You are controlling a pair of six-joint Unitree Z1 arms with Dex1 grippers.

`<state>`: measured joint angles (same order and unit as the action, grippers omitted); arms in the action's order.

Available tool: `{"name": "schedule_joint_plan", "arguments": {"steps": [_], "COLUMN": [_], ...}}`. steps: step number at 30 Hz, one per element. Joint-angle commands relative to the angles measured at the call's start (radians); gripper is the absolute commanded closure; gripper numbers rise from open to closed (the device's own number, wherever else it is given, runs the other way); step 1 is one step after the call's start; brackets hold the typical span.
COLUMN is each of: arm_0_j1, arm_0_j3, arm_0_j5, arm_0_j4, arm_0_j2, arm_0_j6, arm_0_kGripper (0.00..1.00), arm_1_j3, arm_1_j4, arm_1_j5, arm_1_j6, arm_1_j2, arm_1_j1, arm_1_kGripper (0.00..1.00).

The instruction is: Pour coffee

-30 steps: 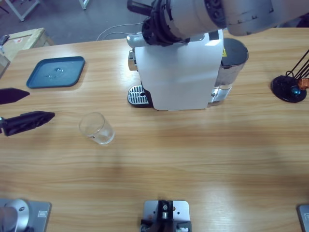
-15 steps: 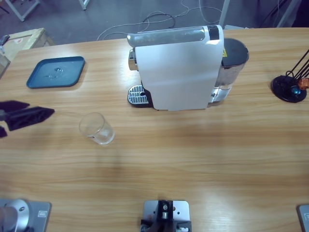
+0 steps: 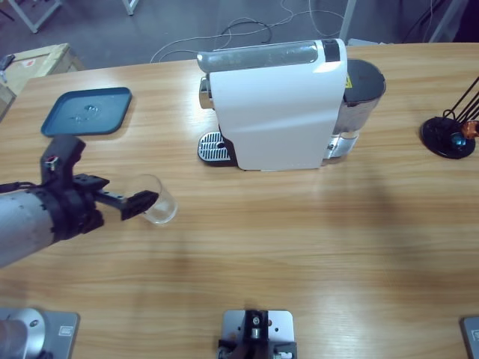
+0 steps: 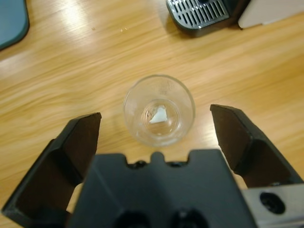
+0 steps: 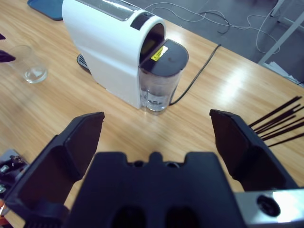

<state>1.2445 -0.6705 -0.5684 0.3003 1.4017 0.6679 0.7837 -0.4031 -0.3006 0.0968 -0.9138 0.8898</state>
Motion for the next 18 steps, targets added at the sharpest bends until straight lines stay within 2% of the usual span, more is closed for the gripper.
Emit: {"name": "schedule_joint_plan", "arguments": {"steps": [1,12,15,18], "arm_0_j1": [0.015,0.025,0.039,0.06], "arm_0_j3": [0.054,0.087,0.085,0.084], "arm_0_j5": [-0.05,-0.157,-0.169,-0.179], "arm_0_j4": [-0.127,-0.212,-0.245,-0.252], "arm_0_j2": [0.159,0.315,0.356,0.379], "arm_0_j6": [0.065,0.226,0.249,0.287], "arm_0_kGripper": [0.004,0.042,0.156,0.187], "arm_1_j3": [-0.051,-0.052,-0.05,-0.049], "arm_1_j4": [-0.041,-0.114,-0.143,-0.157], "arm_1_j5": [-0.023,-0.029,-0.029,-0.029], "arm_1_j6": [0.016,0.044,0.051,0.054], "arm_1_j2": [0.046,0.087,0.107,0.121], "arm_1_j1": [0.005,-0.002,-0.008,-0.024], "arm_1_kGripper": [0.0,0.0,0.0,0.0]}}
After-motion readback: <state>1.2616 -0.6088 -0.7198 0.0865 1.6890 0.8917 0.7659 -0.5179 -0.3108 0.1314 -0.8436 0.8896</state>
